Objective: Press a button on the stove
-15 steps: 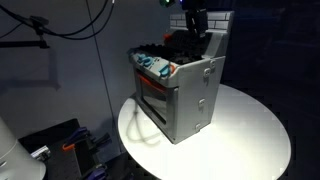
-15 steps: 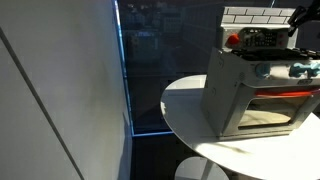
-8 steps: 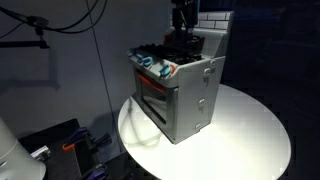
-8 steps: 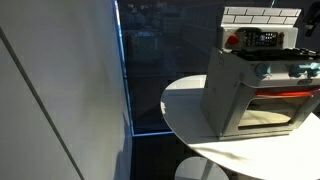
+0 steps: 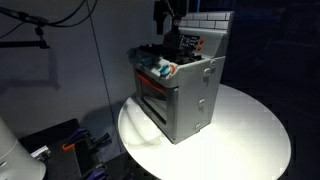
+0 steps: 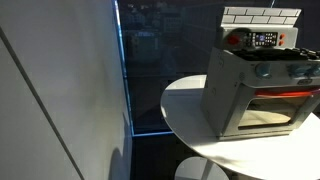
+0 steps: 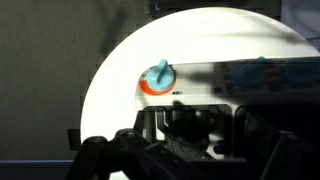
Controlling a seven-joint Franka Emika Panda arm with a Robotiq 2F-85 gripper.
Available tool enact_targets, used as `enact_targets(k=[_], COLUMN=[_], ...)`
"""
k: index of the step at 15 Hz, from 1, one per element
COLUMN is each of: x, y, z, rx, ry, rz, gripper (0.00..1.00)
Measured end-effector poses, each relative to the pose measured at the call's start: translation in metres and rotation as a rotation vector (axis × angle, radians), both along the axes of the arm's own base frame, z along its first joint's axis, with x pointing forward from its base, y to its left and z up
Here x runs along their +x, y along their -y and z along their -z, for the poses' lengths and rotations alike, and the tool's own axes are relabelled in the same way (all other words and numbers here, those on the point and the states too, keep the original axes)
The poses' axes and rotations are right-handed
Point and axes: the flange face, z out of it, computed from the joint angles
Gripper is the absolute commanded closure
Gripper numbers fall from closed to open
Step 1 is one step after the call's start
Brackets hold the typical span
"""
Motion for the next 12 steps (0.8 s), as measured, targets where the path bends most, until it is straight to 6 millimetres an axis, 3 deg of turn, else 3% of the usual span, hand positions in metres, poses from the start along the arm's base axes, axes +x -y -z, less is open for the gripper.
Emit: enact_targets(k=[12], x=[-0.058], y=[-0.028], z=[-0.083], rx=[0.024], ry=[0.058], rz=[-0.082], gripper=[0.00])
